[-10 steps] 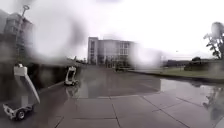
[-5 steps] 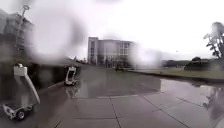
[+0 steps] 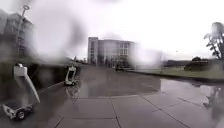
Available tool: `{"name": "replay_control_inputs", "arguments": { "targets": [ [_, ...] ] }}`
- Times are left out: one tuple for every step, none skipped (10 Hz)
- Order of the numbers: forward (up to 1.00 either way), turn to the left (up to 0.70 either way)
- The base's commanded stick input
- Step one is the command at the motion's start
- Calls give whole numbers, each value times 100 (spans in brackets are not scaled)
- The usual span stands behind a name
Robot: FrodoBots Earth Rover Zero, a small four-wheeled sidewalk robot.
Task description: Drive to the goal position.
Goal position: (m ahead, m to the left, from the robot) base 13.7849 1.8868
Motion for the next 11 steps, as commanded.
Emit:
{"name": "replay_control_inputs", "arguments": {
  "targets": [
    [70, 0],
    [70, 0],
    [70, 0],
    [70, 0],
    [70, 0],
    [70, 0],
    [70, 0],
    [70, 0],
    [70, 0],
    [70, 0],
    [70, 0]
  ]
}}
